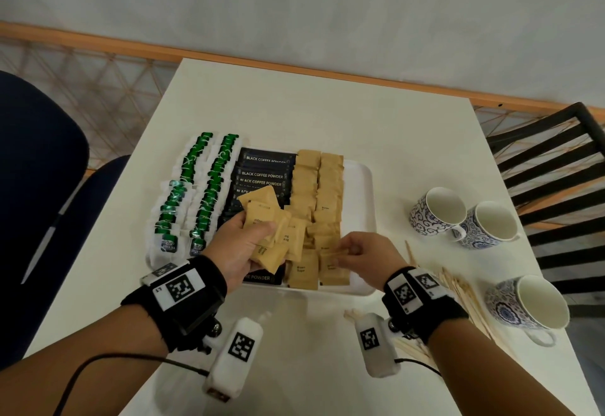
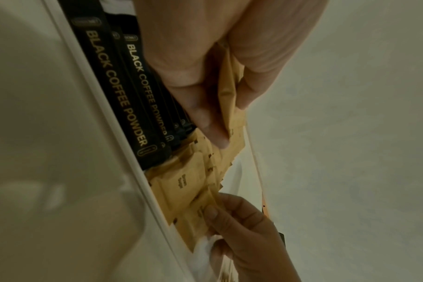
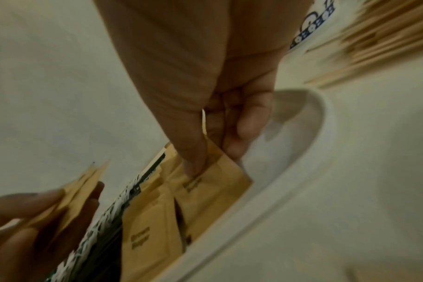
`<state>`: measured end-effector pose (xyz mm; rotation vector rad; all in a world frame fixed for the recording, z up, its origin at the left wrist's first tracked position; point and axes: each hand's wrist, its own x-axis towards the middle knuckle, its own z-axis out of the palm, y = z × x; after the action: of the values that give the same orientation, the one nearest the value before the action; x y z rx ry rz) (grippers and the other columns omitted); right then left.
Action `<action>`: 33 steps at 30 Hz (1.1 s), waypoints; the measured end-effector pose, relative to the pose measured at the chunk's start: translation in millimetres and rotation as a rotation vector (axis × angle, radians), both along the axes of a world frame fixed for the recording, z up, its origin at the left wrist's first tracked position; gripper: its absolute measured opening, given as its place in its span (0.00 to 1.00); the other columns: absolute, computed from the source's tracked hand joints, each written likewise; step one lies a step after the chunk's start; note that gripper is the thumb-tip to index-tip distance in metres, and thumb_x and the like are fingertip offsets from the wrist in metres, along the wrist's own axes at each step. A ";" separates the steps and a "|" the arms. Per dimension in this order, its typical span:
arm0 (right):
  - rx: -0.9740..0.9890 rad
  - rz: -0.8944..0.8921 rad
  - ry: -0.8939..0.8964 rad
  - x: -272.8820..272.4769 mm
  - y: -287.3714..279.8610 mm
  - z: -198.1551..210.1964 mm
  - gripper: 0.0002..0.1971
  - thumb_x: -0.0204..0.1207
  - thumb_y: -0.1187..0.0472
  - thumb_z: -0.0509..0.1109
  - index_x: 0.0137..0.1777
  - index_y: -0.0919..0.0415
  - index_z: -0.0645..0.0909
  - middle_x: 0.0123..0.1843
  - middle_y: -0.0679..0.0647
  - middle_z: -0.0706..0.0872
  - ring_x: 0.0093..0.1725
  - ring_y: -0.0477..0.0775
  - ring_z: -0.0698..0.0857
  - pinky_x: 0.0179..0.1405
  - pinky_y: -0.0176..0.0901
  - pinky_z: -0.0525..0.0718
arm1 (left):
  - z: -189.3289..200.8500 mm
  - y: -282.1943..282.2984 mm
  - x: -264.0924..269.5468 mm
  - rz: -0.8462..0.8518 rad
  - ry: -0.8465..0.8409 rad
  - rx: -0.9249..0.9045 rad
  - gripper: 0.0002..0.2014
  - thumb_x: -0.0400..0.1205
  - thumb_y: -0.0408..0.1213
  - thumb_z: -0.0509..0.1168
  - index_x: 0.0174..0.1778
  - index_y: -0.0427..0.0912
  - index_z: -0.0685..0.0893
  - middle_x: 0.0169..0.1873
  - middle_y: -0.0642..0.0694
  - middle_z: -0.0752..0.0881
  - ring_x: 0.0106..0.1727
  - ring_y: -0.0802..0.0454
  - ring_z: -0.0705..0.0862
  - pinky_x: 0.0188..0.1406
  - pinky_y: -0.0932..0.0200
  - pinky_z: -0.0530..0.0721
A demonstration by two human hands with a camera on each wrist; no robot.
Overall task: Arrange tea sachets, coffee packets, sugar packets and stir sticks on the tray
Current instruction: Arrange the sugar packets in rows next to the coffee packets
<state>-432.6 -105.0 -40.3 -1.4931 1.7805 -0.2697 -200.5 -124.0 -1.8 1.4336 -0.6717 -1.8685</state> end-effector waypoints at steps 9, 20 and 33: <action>-0.172 -0.059 0.040 6.4 -9.2 -6.9 0.12 0.69 0.52 0.77 0.49 0.45 0.78 0.44 0.47 0.79 0.39 0.43 0.78 0.36 0.34 0.74 | -2.5 -0.6 -1.1 -0.011 0.007 0.015 0.13 0.83 0.31 0.63 0.63 0.45 0.79 0.55 0.39 0.87 0.49 0.41 0.88 0.39 0.47 0.89; -0.182 -0.181 -0.320 25.1 6.1 20.9 0.09 0.73 0.47 0.73 0.51 0.43 0.80 0.41 0.50 0.87 0.35 0.43 0.82 0.35 0.33 0.80 | -4.2 4.2 -16.0 -0.069 -0.010 0.022 0.11 0.83 0.32 0.65 0.60 0.48 0.81 0.51 0.41 0.88 0.50 0.40 0.87 0.46 0.44 0.87; -0.187 -0.373 -0.659 25.7 13.3 27.8 0.10 0.73 0.67 0.74 0.42 0.49 0.90 0.44 0.50 0.92 0.46 0.48 0.88 0.44 0.37 0.85 | -5.0 9.5 -17.1 -0.090 -0.054 0.076 0.11 0.83 0.31 0.64 0.61 0.45 0.80 0.56 0.36 0.86 0.59 0.33 0.85 0.56 0.36 0.83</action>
<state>-406.9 -91.7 -12.4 -1.0042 1.4907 -1.0138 -217.5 -114.5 -6.8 1.5305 -0.7090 -1.9494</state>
